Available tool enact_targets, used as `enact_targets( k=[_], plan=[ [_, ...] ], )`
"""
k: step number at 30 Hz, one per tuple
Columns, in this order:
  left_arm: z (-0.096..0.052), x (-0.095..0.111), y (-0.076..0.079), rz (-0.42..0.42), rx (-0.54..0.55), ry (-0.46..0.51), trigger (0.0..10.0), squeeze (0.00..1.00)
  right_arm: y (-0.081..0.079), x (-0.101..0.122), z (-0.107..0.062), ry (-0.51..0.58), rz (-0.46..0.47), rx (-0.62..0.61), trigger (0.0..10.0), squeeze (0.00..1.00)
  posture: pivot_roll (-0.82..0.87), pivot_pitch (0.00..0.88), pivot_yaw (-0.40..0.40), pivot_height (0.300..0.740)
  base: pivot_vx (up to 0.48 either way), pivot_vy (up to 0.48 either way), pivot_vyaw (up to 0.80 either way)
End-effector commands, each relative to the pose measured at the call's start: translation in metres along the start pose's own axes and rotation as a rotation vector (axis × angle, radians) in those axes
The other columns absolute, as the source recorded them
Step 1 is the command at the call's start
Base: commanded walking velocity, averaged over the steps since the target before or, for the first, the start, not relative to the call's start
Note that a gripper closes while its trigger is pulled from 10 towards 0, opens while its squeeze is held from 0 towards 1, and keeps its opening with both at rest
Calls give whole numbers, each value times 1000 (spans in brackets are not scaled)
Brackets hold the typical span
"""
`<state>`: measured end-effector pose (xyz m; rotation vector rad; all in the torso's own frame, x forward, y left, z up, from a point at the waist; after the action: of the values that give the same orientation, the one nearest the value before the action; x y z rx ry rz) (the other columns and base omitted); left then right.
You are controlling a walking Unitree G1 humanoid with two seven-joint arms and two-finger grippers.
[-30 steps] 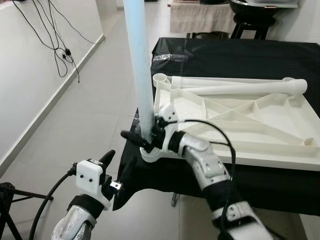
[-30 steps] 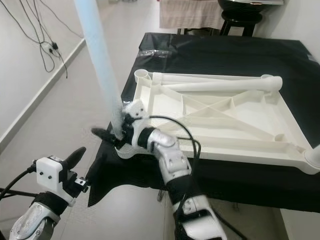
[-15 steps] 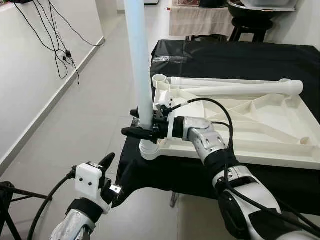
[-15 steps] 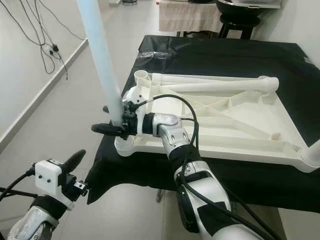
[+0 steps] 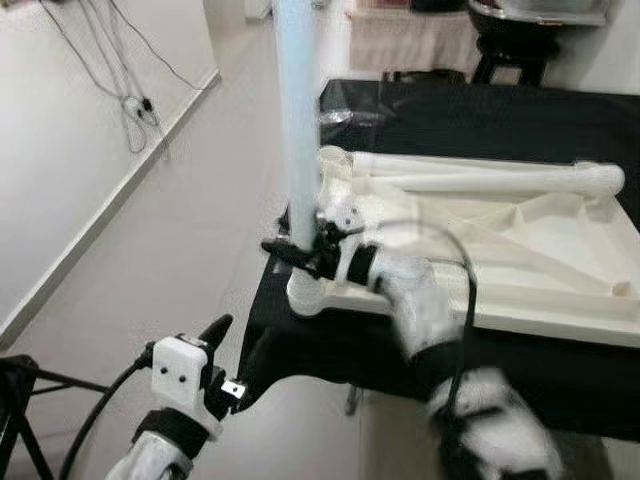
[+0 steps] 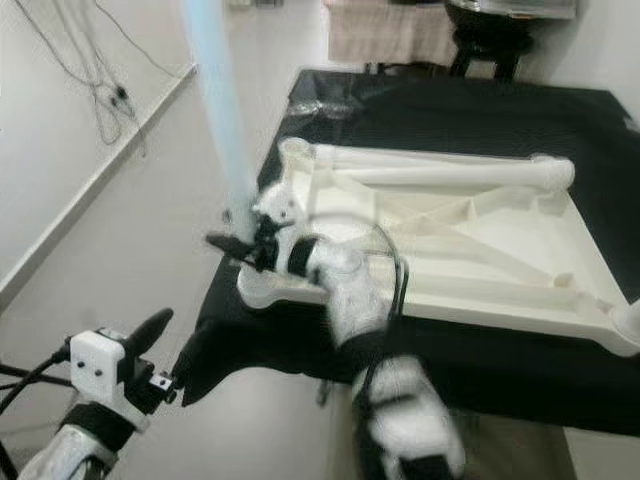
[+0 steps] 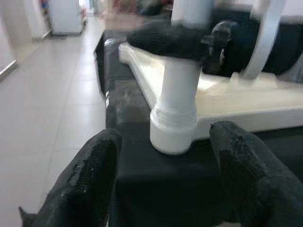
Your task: Building children table
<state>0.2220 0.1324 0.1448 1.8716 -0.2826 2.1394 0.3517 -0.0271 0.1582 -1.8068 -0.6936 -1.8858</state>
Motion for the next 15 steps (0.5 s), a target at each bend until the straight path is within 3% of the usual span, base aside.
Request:
enact_targets(
  k=[1,2,6,8,9,10,11,12,14,15],
  plan=[
    [-2,-1,-3,4,4,-15,10000,0,-5,-64,-27,-280,57,-129,0,0,70,166,3,740,0,0,0],
    [0,-1,-4,7,1,-14,10000,0,-15,-59,-15,-255,16,-63,0,0,57,144,11,740,0,0,0],
    [1,-1,-4,3,-1,-14,10000,0,-14,-58,-7,-251,17,-43,0,0,81,143,-9,740,0,0,0],
    [3,-2,-4,4,2,-11,10000,0,-14,-52,13,-232,8,-14,0,0,82,136,-17,740,0,0,0],
    [3,-2,-4,4,2,-11,10000,0,-14,-52,13,-232,8,-14,0,0,82,136,-17,740,0,0,0],
    [3,-2,-5,6,9,-9,10000,0,-14,-48,20,-225,5,-15,6157,0,88,134,-21,740,0,0,0],
    [4,-2,-5,11,16,-7,10000,0,-13,-45,26,-225,-1,-17,6157,0,90,134,-23,740,0,0,0],
    [4,-2,-6,13,21,-6,10000,0,-13,-41,30,-217,4,-2,10000,39,88,129,-24,740,0,0,0],
    [5,-3,-6,14,23,-6,10000,0,-13,-38,32,-212,9,7,10000,39,88,129,-24,740,0,0,0],
    [5,-3,-6,14,22,-7,10000,0,-19,-25,34,-176,35,51,10000,1000,84,126,-25,740,0,0,0]
  ],
)
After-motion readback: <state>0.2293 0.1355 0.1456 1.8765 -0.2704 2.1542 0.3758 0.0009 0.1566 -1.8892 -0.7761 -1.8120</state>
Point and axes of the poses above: a point about 5 cm out from each wrist's last joint towards the gripper, its own z axis pointing out of the wrist towards the gripper, its own x axis along the axis of the wrist's last joint, y = z × x, the point moved 4 cm from there along z, pointing out of the wrist towards the gripper, and after that the axes turned 1 degree about z, right-handed, at the moved point
